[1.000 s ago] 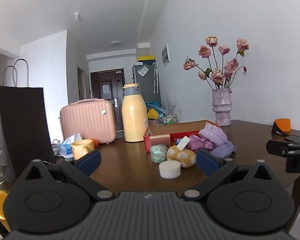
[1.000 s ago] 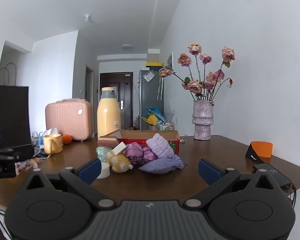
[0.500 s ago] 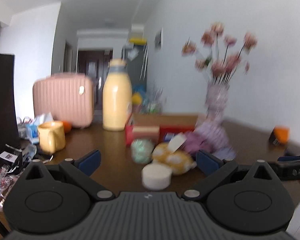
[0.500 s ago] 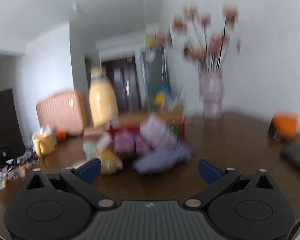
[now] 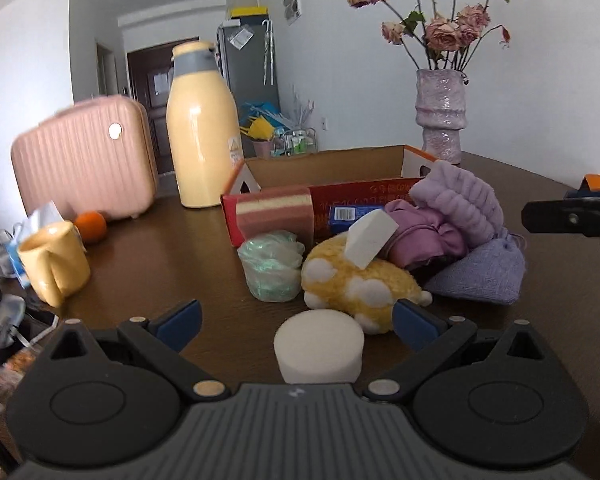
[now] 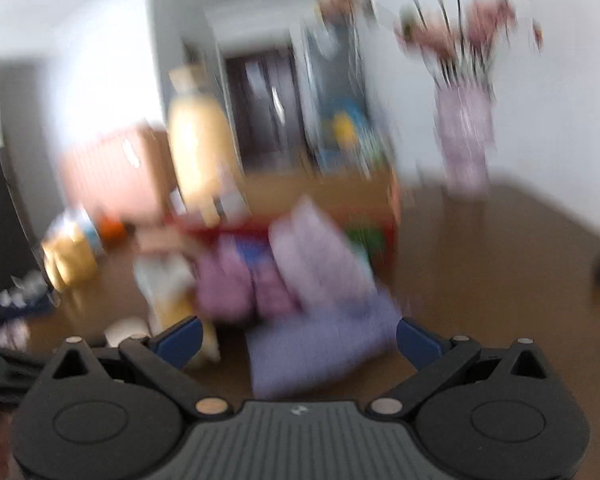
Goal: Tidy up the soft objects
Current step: 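Grasp the white round sponge with the left tool while the right tool grasps the lavender fuzzy headband, then carry the white sponge into the cardboard box with the left tool while the right tool drops the headband there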
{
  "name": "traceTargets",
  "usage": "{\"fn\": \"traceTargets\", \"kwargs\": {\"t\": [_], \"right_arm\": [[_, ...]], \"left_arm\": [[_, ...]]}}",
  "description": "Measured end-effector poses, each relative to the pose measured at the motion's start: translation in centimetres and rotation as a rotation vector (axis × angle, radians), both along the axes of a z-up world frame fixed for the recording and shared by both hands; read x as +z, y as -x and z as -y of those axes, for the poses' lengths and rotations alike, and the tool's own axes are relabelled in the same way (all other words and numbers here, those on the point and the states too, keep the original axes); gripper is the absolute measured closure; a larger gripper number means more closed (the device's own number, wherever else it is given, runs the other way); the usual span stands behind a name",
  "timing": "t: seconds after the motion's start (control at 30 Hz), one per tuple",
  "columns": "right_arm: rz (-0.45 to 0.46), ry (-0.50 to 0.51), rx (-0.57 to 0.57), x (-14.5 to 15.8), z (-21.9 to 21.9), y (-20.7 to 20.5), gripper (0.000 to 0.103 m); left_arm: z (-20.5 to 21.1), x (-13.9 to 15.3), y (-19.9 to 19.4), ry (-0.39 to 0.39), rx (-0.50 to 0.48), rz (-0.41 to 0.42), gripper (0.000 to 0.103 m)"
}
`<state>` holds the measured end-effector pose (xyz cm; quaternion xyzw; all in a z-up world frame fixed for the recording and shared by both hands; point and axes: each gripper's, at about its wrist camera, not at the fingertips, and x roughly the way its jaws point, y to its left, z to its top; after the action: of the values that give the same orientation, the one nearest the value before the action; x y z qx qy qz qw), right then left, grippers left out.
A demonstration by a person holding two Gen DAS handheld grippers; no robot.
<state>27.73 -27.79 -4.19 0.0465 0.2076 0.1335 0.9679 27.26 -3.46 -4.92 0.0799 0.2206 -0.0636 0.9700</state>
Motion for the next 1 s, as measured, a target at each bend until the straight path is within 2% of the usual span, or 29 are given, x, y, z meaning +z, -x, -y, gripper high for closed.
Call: {"fn": "traceTargets", "kwargs": {"t": [0.03, 0.2, 0.3, 0.37, 0.53, 0.57, 0.6, 0.63, 0.67, 0.7, 0.73, 0.8, 0.87, 1.0], "right_arm": [[0.031, 0.023, 0.039, -0.2, -0.1, -0.1, 0.000], [-0.025, 0.118, 0.027, -1.2, -0.9, -2.3, 0.000], [-0.050, 0.085, 0.008, -1.2, -0.6, -3.2, 0.014], [-0.038, 0.071, 0.039, -1.1, -0.9, -3.7, 0.023], [-0.021, 0.128, -0.004, -1.2, -1.5, -5.9, 0.027], [-0.021, 0.136, -0.017, -1.2, -1.4, -6.5, 0.027], [-0.022, 0.142, -0.028, -1.3, -1.4, -7.0, 0.027], [-0.025, 0.145, -0.035, -1.5, -1.3, -7.5, 0.027], [-0.042, 0.144, -0.035, -1.7, -1.2, -8.2, 0.032], [-0.058, 0.135, -0.033, -1.8, -1.0, -8.8, 0.038], [-0.075, 0.118, -0.026, -2.0, -0.8, -9.3, 0.049], [-0.092, 0.102, -0.025, -2.2, -0.7, -9.7, 0.053], [-0.075, 0.120, -0.019, -2.1, -1.0, -9.5, 0.073], [-0.033, 0.172, -0.020, -1.7, -1.9, -8.3, 0.084]], "left_arm": [[0.0, -0.3, -0.4, 0.012, -0.002, -0.006, 0.000], [0.1, -1.1, -2.1, 0.003, 0.005, -0.049, 0.000], [0.4, -1.6, -2.9, 0.012, -0.013, -0.086, 0.000], [0.5, -1.9, -3.3, 0.034, -0.033, -0.117, 0.000], [0.4, -2.2, -3.9, 0.071, -0.039, -0.144, 0.001], [0.3, -2.2, -3.9, 0.075, -0.037, -0.146, 0.007], [0.2, -2.3, -4.0, 0.076, -0.037, -0.147, 0.019], [0.2, -2.4, -4.0, 0.077, -0.039, -0.150, 0.026], [0.2, -2.5, -4.1, 0.079, -0.036, -0.156, 0.038], [0.1, -2.6, -4.3, 0.082, -0.029, -0.169, 0.044], [0.1, -2.8, -4.4, 0.089, -0.026, -0.184, 0.044], [-0.1, -2.9, -4.5, 0.107, -0.029, -0.209, 0.045], [-0.1, -2.7, -4.1, 0.104, -0.033, -0.198, 0.046], [0.1, -1.9, -3.0, 0.104, -0.039, -0.164, 0.047]]}}
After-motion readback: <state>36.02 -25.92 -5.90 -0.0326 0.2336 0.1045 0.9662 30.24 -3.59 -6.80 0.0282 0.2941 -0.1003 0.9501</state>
